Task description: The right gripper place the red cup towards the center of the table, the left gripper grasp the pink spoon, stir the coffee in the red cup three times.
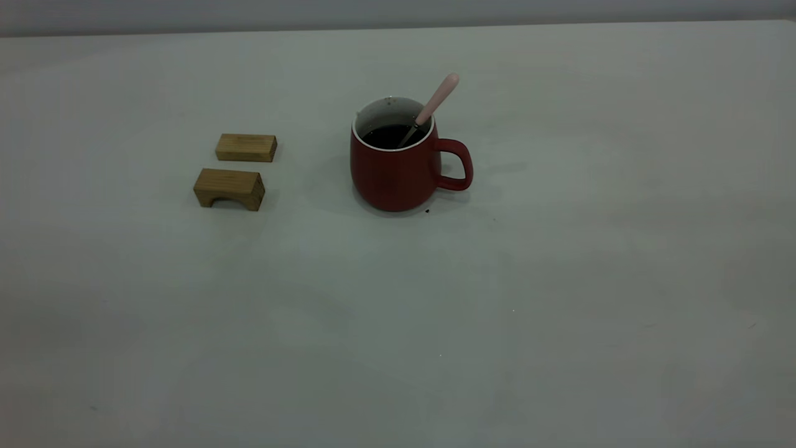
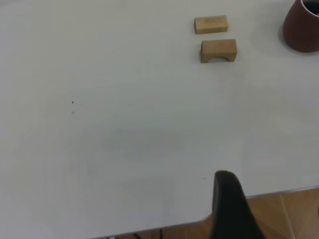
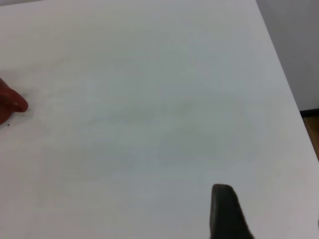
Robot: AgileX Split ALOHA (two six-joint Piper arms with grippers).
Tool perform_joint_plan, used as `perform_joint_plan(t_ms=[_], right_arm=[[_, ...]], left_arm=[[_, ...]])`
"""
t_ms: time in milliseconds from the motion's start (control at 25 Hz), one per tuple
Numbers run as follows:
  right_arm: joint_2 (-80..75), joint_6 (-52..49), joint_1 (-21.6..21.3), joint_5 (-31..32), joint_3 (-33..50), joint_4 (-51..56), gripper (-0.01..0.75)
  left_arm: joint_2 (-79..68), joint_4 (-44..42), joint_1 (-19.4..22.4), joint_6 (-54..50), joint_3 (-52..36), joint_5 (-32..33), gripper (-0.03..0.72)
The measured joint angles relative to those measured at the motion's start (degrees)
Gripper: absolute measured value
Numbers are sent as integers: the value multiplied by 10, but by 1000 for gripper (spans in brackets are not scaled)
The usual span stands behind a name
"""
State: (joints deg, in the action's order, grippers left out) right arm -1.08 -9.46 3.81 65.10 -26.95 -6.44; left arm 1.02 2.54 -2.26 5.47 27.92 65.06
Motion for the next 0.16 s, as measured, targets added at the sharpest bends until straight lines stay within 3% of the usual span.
perform_joint_plan(t_ms=[160], right_arm=[[0, 0, 0, 0, 0, 0, 474]], left_arm=[[0, 0, 0, 0, 0, 0, 490]])
